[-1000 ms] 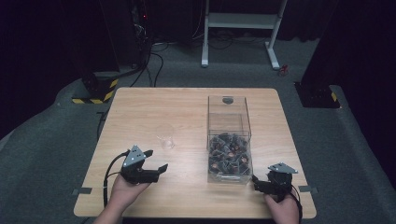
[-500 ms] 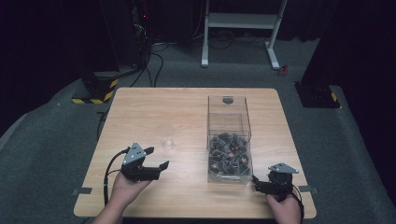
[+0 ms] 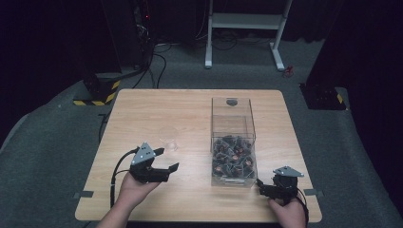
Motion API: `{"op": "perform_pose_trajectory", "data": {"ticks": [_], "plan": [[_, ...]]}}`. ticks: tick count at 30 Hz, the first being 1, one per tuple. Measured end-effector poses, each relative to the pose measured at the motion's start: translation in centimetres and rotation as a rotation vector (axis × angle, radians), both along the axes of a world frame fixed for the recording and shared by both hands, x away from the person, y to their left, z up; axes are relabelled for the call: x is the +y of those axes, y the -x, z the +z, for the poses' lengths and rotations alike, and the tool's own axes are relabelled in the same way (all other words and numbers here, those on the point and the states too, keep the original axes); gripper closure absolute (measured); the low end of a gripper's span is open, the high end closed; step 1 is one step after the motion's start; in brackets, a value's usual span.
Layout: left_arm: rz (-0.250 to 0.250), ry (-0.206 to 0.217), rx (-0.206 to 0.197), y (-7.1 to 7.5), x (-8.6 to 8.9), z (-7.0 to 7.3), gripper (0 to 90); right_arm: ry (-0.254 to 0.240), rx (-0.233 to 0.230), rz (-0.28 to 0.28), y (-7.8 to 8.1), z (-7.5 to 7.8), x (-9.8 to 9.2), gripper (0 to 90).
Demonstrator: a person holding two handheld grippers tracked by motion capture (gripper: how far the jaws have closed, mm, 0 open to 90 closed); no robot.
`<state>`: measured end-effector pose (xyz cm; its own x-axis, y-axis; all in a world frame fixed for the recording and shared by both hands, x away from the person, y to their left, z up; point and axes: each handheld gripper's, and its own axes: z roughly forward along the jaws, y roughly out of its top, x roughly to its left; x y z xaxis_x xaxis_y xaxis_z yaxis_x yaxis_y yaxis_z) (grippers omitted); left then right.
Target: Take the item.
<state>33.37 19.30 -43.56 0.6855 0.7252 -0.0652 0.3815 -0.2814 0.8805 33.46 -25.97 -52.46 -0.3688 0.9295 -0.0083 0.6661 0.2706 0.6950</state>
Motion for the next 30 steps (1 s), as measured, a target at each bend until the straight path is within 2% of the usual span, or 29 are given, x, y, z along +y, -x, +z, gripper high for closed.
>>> {"op": "perform_pose_trajectory", "data": {"ticks": [9, 30], "plan": [[-0.034, -0.002, -0.003, -0.4, -1.3, 0.6, 19.6, 0.001, -0.001, 0.001, 0.0, 0.0, 0.0, 7.6], [-0.079, 0.014, -0.005, -1.1, -3.2, 1.3, 20.0, 0.0, -0.005, 0.0, 0.0, 0.0, 0.0, 7.7]]}}
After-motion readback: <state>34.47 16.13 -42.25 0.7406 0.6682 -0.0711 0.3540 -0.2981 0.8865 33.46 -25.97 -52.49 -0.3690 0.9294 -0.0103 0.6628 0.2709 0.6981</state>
